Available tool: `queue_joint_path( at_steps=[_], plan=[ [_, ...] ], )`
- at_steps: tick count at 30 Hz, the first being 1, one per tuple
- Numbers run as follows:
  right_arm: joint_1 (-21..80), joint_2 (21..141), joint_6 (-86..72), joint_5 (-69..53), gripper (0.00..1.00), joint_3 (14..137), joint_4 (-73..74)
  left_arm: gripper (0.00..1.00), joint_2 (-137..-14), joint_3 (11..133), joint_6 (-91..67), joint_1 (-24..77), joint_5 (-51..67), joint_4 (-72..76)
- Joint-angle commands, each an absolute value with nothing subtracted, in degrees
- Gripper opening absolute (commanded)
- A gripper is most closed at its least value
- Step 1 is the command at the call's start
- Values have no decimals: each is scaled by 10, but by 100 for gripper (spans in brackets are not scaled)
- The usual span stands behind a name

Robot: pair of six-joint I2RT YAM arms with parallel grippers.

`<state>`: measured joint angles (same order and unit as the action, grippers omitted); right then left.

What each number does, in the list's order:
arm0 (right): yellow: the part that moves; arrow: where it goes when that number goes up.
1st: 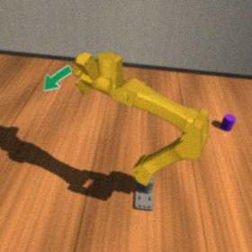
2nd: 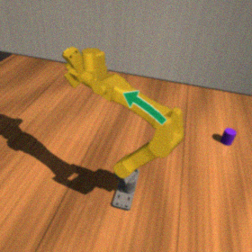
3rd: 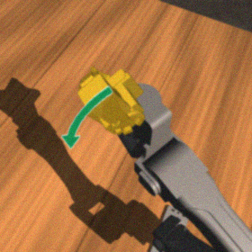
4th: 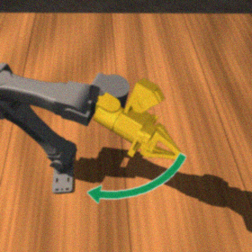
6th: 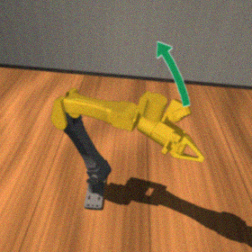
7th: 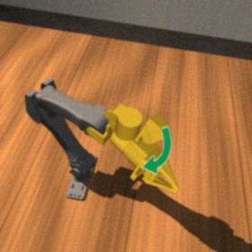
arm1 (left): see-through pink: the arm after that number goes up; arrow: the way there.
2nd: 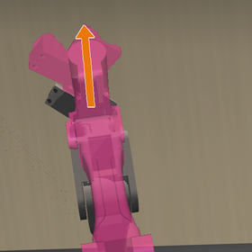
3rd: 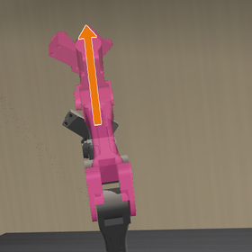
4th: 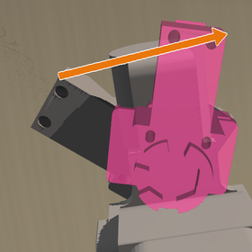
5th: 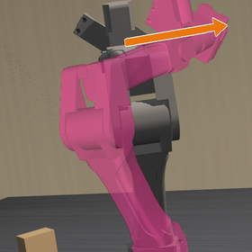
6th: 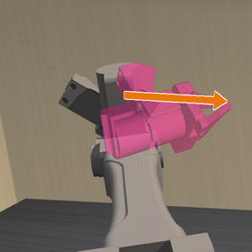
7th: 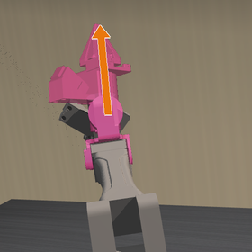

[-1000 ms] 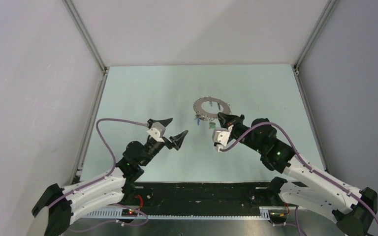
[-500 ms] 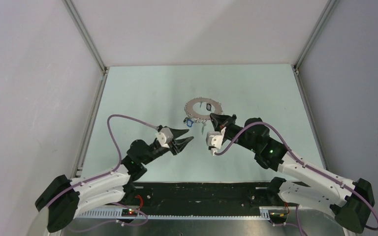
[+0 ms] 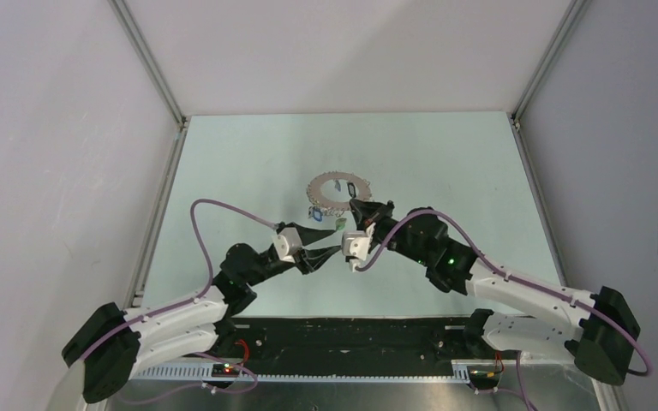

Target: Remove the keys from the keyring

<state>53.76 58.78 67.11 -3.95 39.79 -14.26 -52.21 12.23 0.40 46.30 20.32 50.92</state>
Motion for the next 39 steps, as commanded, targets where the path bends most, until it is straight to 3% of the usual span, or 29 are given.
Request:
queue_joint_path(
  at_steps=[1, 18, 39],
  plan=[
    [561, 608, 661, -9, 0, 432, -232, 47, -529, 138, 6, 461, 196, 545],
    [580, 618, 658, -2, 0, 436, -233, 54, -508, 112, 16, 461, 47, 546],
    [587, 608, 650, -26, 0, 435, -223, 50, -548, 133, 12, 460, 118, 544]
  ],
)
